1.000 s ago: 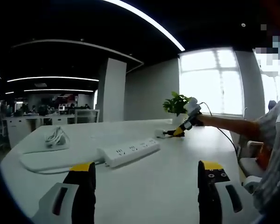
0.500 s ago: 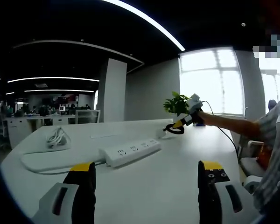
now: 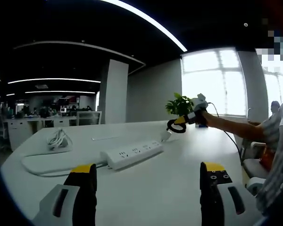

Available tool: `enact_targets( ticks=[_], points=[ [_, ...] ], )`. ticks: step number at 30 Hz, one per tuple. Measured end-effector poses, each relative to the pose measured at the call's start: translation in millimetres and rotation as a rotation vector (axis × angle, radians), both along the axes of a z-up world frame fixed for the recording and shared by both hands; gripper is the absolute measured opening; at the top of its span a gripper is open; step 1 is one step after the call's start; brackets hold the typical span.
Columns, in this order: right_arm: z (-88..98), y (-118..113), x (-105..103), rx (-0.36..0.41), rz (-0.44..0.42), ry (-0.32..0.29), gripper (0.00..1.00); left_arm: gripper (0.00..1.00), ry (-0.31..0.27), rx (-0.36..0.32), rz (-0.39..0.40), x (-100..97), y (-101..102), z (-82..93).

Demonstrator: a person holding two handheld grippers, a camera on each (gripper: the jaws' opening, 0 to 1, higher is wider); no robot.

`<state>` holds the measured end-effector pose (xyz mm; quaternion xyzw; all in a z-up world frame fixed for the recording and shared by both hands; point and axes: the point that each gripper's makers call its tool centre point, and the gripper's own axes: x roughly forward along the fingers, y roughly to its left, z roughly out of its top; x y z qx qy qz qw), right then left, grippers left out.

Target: Straighten the power strip on the desk, plug the charger into it

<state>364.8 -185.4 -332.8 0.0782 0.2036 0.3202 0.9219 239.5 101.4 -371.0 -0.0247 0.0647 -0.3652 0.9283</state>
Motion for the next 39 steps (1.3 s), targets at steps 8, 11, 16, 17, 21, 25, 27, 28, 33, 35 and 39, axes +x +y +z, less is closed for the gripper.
enact_targets(
  ticks=[8, 11, 16, 17, 21, 25, 27, 28, 33, 35, 39],
  points=[
    [19.6, 15, -22, 0.0, 0.02, -0.044, 0.06, 0.92, -0.008, 0.001, -0.001, 0.2, -2, 3.1],
    [28.7, 17, -26, -0.01, 0.014, -0.107, 0.06, 0.92, -0.012, -0.002, -0.003, 0.4, -4, 4.4],
    [45.5, 25, -42, -0.035, 0.025, -0.175, 0.06, 0.92, -0.016, -0.005, -0.006, 1.0, -6, 6.4],
    [47.4, 27, -45, -0.039, 0.027, -0.183, 0.06, 0.92, -0.017, -0.007, -0.007, 1.1, -6, 6.9],
    [47.5, 42, -19, -0.058, 0.049, -0.228, 0.06, 0.92, -0.021, -0.01, -0.012, 1.8, -9, 9.6],
    [55.4, 48, -25, -0.03, 0.074, -0.238, 0.06, 0.92, -0.024, -0.01, -0.019, 1.6, -12, 11.7],
    [57.9, 50, -26, -0.013, 0.078, -0.242, 0.06, 0.92, -0.025, -0.007, -0.02, 1.8, -13, 12.2],
    [58.6, 51, -27, -0.009, 0.079, -0.245, 0.06, 0.92, -0.025, -0.005, -0.021, 1.9, -13, 12.4],
    [63.6, 60, -27, -0.014, 0.075, -0.27, 0.06, 0.92, -0.03, 0.004, -0.023, 2.4, -15, 14.8],
    [66.3, 62, -27, -0.019, 0.07, -0.283, 0.06, 0.93, -0.036, 0.003, -0.018, 3.4, -15, 16.0],
    [72.7, 68, -28, -0.031, 0.066, -0.302, 0.06, 0.93, -0.039, -0.018, -0.015, 5.7, -18, 18.1]
  ],
)
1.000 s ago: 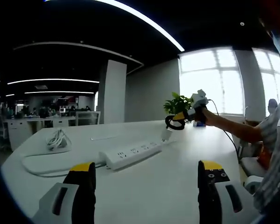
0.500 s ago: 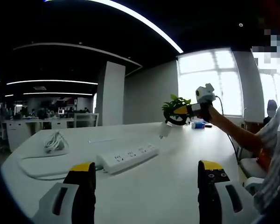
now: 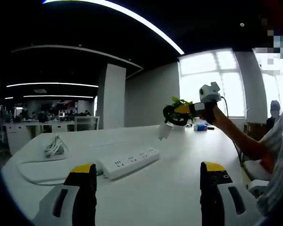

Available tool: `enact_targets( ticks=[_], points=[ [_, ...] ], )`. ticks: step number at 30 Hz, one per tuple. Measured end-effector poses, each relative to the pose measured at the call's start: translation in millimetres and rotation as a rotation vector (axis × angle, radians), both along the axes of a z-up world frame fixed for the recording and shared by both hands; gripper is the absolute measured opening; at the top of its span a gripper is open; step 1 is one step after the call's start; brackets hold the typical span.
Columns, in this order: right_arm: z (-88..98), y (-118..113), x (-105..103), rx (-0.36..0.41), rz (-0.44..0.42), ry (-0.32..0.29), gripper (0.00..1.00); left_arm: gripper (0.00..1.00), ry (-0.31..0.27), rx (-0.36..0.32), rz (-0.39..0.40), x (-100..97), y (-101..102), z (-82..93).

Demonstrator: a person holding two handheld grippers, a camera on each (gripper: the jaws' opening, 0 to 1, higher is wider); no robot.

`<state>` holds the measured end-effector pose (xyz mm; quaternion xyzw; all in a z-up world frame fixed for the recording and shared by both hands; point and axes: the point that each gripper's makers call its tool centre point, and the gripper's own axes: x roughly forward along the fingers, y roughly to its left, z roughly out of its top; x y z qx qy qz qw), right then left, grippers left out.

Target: Straighten the power strip on the desk, plug the charger into it

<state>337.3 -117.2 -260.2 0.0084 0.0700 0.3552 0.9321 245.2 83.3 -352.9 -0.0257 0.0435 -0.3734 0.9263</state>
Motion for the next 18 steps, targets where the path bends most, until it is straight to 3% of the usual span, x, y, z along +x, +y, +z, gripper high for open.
enact_targets(
  ticks=[10, 18],
  points=[
    [-1.5, 19, -8, 0.023, 0.026, 0.01, 0.06, 0.94, -0.052, 0.071, 0.029, 6.6, -13, 0.0],
    [-3.3, 25, -11, 0.029, 0.038, 0.017, 0.06, 0.94, -0.09, 0.039, 0.09, 19.3, -21, 8.9]
  ],
)
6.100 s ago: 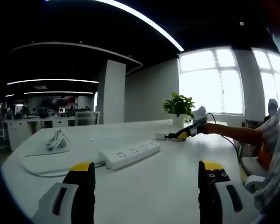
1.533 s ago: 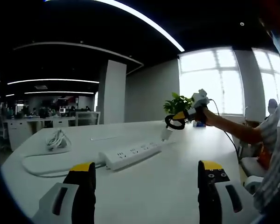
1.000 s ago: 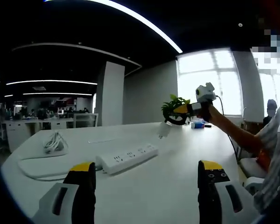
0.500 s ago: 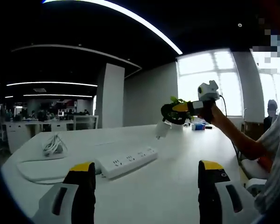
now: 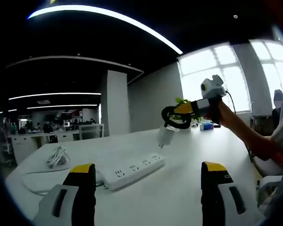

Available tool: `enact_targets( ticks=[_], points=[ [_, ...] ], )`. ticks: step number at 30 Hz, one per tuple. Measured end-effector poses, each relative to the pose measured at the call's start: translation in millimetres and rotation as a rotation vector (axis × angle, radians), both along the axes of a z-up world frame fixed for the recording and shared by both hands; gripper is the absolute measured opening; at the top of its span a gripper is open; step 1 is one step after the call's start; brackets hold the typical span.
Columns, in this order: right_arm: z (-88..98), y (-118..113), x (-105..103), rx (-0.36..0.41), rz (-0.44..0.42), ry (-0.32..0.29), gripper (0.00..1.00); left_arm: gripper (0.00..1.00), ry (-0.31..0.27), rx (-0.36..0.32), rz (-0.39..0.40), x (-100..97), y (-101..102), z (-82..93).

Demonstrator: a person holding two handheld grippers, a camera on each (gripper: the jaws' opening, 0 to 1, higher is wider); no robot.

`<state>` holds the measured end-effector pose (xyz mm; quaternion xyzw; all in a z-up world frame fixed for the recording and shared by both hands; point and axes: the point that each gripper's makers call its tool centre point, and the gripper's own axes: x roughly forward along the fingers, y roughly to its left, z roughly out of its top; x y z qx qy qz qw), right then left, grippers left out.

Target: Straighten the power strip on the desk, plug the charger into it

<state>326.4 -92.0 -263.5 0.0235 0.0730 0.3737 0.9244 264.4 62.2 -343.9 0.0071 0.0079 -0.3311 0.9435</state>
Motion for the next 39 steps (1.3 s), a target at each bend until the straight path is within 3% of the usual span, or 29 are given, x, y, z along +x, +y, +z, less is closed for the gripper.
enact_targets(
  ticks=[7, 19, 39],
  points=[
    [0.5, 0, 0, -0.002, -0.003, -0.004, 0.06, 0.95, -0.009, -0.014, 0.035, 11.5, -1, 4.0],
    [2.2, -2, 1, 0.004, -0.005, -0.001, 0.06, 0.94, -0.048, 0.007, 0.043, 26.7, -21, 8.3],
    [-0.6, 4, 0, 0.01, 0.004, 0.011, 0.06, 0.93, -0.071, 0.0, 0.012, 37.5, -55, 12.6]
  ],
)
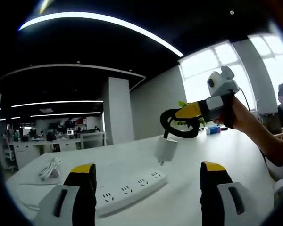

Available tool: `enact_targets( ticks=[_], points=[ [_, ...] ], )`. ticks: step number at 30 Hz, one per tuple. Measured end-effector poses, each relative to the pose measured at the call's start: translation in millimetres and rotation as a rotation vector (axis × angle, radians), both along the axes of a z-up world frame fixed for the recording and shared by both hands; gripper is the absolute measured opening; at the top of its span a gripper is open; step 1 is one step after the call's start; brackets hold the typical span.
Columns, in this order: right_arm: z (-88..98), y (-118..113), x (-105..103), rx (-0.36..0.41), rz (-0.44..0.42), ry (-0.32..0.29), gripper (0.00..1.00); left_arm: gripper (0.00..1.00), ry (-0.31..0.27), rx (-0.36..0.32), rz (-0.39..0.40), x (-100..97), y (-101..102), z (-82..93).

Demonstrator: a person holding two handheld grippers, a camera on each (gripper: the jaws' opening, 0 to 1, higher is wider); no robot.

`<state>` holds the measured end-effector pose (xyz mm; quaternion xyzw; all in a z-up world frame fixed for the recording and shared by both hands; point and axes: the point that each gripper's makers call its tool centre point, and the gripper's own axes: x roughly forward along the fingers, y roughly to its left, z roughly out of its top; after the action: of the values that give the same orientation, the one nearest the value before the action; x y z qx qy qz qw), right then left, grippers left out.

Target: Straighten the power strip on the desk, plug the charger into it

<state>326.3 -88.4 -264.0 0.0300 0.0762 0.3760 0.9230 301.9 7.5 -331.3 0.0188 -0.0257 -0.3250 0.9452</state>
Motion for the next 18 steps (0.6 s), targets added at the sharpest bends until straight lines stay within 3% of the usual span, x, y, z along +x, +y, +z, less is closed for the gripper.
enact_targets(
  ticks=[18],
  points=[
    [-0.8, 2, 3, 0.01, 0.003, 0.003, 0.06, 0.93, -0.025, -0.005, -0.005, 12.5, -19, 6.3]
  ],
)
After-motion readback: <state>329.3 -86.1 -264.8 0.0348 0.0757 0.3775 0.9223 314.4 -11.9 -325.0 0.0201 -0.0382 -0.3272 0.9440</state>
